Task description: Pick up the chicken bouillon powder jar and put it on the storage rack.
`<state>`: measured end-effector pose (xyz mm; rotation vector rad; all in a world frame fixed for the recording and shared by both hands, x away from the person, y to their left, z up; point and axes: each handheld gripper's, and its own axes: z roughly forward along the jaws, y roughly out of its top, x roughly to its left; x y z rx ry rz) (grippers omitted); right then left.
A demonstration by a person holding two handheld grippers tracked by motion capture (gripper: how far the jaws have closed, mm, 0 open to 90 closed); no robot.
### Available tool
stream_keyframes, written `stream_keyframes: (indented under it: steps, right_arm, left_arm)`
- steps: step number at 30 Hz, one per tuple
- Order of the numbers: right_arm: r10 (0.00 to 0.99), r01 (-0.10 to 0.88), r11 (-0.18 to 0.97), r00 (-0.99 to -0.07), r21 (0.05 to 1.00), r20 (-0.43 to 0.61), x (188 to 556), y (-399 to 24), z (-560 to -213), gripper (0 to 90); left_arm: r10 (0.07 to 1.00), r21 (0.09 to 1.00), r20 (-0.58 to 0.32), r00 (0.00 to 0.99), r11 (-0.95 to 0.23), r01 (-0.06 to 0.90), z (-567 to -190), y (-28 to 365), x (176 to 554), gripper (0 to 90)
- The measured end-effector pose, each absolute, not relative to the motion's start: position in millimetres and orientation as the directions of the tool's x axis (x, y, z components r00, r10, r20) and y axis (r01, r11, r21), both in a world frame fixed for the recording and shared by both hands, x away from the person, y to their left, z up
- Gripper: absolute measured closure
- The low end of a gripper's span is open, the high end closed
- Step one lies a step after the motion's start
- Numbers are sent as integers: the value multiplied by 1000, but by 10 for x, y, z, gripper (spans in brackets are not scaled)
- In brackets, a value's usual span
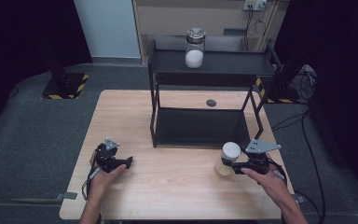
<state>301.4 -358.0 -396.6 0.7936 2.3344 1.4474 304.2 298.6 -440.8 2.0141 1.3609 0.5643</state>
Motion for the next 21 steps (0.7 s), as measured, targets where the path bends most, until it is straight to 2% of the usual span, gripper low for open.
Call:
stream_keyframes:
  steps: [12,21]
  right_arm:
    - [566,304,357,-823,883,54,3177,-3656,-3732,354]
    - [558,298,365,-829,882,49,3335,-3636,-3400,354]
  left_arm:
    - [927,708,0,376,-266,655,-4408,2989,3046,0]
    - [924,707,1,383,-271,653,-4407,2988,3065,0]
